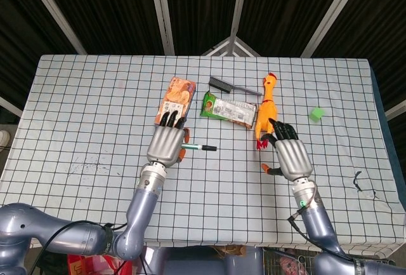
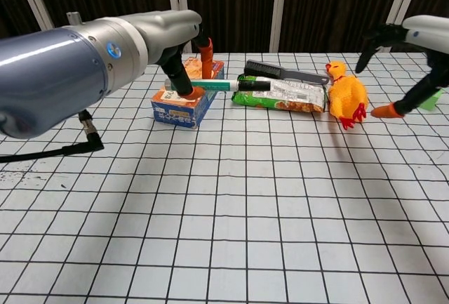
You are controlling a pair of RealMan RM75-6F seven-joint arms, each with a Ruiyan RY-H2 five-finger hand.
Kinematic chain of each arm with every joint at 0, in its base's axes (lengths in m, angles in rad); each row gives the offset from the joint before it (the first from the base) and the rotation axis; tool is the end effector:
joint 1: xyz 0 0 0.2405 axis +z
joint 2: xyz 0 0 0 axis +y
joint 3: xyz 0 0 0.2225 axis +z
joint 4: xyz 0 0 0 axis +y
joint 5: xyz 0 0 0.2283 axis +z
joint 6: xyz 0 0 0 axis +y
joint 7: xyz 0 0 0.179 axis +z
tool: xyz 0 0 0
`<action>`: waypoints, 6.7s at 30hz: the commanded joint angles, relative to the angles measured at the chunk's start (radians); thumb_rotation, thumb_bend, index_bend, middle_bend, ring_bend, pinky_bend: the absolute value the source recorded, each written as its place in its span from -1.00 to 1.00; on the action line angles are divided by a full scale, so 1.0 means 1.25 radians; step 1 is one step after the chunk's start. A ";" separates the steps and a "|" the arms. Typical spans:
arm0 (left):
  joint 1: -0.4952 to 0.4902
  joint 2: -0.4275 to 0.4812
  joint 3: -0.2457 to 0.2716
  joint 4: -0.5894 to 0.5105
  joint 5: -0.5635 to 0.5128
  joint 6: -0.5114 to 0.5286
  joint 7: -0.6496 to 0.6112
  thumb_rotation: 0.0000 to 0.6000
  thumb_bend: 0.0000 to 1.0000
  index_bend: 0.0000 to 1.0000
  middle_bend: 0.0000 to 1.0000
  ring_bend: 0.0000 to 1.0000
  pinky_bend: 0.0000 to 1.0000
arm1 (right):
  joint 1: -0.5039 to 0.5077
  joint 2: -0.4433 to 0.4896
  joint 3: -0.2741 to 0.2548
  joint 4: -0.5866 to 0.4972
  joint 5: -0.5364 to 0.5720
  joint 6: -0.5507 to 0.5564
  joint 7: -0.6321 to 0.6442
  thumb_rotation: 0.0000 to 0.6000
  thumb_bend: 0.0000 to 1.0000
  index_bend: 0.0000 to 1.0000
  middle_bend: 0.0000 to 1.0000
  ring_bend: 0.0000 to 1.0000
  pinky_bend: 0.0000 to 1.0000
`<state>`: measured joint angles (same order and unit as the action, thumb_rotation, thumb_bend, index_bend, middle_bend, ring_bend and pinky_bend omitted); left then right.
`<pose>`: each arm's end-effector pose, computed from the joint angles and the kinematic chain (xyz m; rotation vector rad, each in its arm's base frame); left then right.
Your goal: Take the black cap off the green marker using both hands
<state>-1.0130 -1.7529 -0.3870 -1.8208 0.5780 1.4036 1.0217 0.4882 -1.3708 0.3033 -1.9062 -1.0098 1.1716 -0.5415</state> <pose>0.0324 0.3212 -0.0394 -1.7206 -0.9033 -0.8894 -0.1181 -0.3185 0.0325 1.5501 -1.0692 0.9811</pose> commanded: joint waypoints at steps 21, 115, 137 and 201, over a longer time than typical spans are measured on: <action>-0.018 -0.004 0.013 0.005 -0.006 0.014 -0.006 1.00 0.08 0.21 -0.67 -1.00 -1.00 | 0.113 -0.095 0.029 0.020 0.080 0.040 -0.033 1.00 -0.57 -0.12 -0.99 -1.00 -0.86; -0.006 -0.077 0.010 0.075 0.117 0.001 -0.094 1.00 0.09 0.23 -0.57 -1.00 -1.00 | 0.195 -0.195 0.022 0.052 0.131 0.121 -0.014 1.00 -0.55 0.22 -0.94 -0.97 -0.86; 0.004 -0.074 0.012 0.073 0.129 -0.007 -0.104 1.00 0.09 0.24 -0.55 -1.00 -1.00 | 0.193 -0.198 0.029 0.057 0.132 0.132 -0.017 1.00 -0.51 0.27 -0.93 -0.95 -0.86; 0.016 -0.074 0.008 0.071 0.150 -0.012 -0.115 1.00 0.11 0.25 -0.53 -1.00 -1.00 | 0.190 -0.197 0.029 0.061 0.129 0.137 -0.022 1.00 -0.25 0.44 -0.88 -0.87 -0.86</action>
<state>-0.9930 -1.8454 -0.3776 -1.7316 0.7655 1.3887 0.8776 0.7252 -1.6169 0.3397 -1.8292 -0.8486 1.3430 -0.5686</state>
